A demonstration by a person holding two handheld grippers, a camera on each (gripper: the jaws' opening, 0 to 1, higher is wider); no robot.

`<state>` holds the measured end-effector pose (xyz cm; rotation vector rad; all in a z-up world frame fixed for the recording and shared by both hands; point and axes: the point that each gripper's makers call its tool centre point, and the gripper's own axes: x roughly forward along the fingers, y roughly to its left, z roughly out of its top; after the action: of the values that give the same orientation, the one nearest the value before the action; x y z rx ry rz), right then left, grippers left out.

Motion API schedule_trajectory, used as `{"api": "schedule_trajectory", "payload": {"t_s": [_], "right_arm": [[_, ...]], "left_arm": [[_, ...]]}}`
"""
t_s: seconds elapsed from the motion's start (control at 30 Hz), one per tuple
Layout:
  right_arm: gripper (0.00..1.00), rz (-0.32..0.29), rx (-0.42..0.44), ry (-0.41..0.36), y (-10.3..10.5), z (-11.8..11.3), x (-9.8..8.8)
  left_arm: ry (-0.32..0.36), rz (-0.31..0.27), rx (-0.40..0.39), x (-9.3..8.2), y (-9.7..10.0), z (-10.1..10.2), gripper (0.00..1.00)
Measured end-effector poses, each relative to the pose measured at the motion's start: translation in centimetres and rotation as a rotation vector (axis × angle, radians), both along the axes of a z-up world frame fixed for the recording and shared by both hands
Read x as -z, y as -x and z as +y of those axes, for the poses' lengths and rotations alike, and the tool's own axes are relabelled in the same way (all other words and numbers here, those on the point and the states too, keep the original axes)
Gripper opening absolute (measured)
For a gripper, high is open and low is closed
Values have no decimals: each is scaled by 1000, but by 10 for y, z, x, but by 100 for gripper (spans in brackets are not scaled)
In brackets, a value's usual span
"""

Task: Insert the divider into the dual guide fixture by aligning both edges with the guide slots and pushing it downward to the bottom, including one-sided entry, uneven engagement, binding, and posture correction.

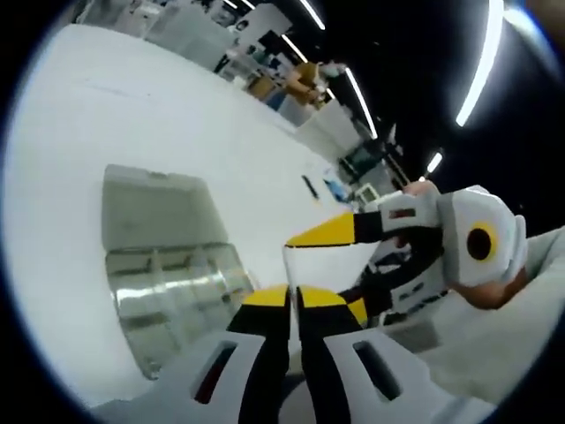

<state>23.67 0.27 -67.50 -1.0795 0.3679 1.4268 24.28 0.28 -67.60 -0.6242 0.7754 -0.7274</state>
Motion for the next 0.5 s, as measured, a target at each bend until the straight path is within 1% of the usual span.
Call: {"api": "schedule_trajectory", "payload": {"t_s": [0.3, 0.5], "right_arm": [[27, -7, -5, 3, 1, 0, 0], [27, -6, -1, 4, 0, -1, 0]], "left_arm": [[0, 8, 2, 1, 2, 0, 0], [-11, 18, 24, 4, 6, -3, 0]]}}
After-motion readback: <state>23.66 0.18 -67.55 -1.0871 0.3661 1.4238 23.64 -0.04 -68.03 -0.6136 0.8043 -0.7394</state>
